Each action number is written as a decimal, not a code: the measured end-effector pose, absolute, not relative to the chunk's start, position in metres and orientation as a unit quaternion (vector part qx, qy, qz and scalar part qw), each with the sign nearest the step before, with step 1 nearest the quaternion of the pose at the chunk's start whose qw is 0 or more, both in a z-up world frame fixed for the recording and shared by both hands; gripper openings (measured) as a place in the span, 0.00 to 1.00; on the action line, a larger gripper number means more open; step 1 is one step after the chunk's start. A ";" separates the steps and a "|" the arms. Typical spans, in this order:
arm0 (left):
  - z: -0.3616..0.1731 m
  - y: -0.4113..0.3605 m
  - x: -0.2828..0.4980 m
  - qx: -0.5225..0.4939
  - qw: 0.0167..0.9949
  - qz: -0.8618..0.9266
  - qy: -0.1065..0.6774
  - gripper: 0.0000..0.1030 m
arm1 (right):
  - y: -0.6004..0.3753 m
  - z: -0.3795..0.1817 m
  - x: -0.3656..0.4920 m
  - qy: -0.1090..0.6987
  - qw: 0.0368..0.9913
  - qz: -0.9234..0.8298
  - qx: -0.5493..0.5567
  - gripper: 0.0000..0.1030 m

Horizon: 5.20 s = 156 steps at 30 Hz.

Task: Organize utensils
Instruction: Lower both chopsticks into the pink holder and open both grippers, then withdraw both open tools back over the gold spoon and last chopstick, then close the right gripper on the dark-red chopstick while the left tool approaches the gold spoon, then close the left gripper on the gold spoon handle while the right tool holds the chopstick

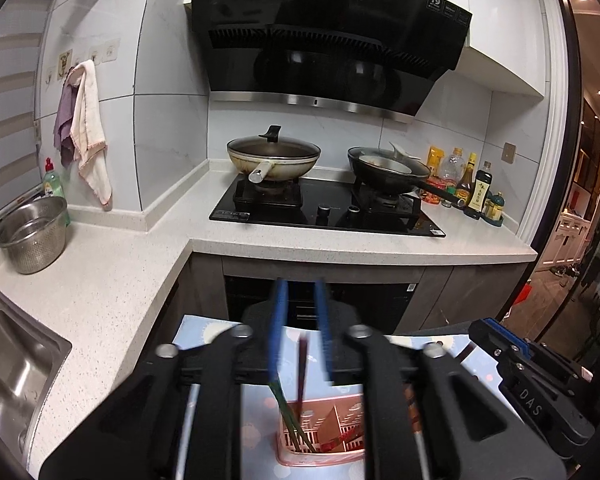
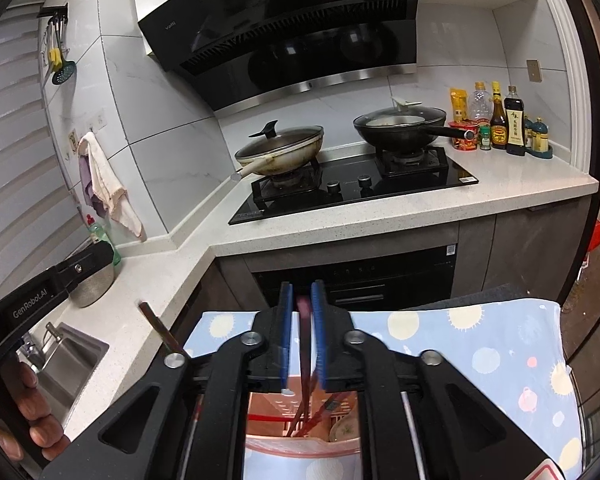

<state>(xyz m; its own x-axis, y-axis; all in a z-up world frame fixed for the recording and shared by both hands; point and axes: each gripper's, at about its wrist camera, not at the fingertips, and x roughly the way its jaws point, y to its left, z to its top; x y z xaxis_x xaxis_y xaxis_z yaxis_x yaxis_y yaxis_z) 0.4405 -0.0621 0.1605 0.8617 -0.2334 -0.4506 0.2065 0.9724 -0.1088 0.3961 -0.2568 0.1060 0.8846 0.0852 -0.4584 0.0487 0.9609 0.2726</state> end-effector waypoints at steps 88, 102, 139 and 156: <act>-0.077 -0.017 0.136 0.012 0.884 -0.074 0.462 0.52 | -0.161 -0.111 0.079 0.475 0.875 0.066 0.066 0.28; -0.086 -0.021 0.135 0.021 0.877 -0.073 0.474 0.54 | -0.158 -0.120 0.085 0.484 0.871 0.063 0.061 0.28; -0.101 -0.069 0.129 0.025 0.856 -0.143 0.495 0.56 | -0.213 -0.123 0.071 0.477 0.870 0.001 0.124 0.07; -0.097 -0.066 0.128 0.003 0.854 -0.165 0.494 0.10 | -0.215 -0.122 0.069 0.475 0.871 0.002 0.127 0.07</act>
<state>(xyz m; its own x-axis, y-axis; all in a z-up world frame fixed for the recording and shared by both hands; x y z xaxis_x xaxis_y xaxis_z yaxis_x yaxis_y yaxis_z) 0.1279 -0.0656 -0.0971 0.4582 -0.2796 -0.8437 0.2848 0.9454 -0.1586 0.0695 -0.2145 -0.1221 0.5490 0.1232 -0.8267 0.1176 0.9678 0.2224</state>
